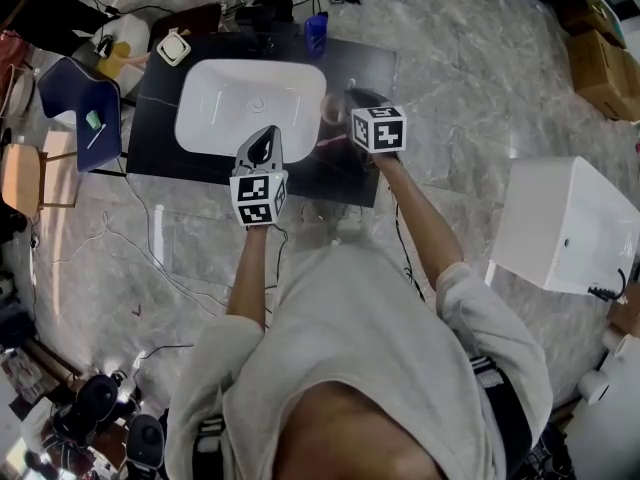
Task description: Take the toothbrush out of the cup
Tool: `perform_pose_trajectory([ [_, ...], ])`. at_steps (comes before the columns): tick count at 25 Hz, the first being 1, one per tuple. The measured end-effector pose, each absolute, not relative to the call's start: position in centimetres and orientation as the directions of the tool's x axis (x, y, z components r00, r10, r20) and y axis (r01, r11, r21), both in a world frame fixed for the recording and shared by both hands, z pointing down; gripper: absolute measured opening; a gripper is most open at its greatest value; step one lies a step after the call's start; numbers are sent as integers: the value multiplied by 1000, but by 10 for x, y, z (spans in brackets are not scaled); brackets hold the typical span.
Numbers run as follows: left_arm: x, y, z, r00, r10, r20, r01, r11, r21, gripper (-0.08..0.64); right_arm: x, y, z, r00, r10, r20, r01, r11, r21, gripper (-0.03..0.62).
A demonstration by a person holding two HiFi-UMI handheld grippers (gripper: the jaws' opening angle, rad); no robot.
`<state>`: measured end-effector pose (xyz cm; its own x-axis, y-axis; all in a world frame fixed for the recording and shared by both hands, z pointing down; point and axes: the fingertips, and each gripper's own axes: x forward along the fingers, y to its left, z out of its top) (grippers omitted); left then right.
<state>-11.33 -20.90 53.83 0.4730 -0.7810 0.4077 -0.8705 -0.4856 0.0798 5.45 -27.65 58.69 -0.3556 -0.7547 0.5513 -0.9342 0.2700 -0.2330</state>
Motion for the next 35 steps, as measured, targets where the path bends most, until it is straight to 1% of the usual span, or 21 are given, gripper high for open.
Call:
perform_pose_trajectory([
  [9,-106,-208,531,487,-781,391,-863,-498,79,26,56,-250,542,-383,-810,443,-923,353,-152,35],
  [17,-95,-206,523,506,-779,371,-854,-514,85,26,64,-225,491,-405,-854,325,-914,376,-151,35],
  [22,-90,-204,519,515,-774,368,-847,-525,81,26,71,-209,467,-402,-873,277,-915,376,-144,35],
  [27,-85,-202,518,523,-769,367,-841,-534,81,26,78,-195,466,-391,-877,279,-921,369,-130,35],
  [35,-77,-194,532,536,-750,389,-833,-545,96,26,87,-176,503,-365,-861,353,-931,346,-116,35],
])
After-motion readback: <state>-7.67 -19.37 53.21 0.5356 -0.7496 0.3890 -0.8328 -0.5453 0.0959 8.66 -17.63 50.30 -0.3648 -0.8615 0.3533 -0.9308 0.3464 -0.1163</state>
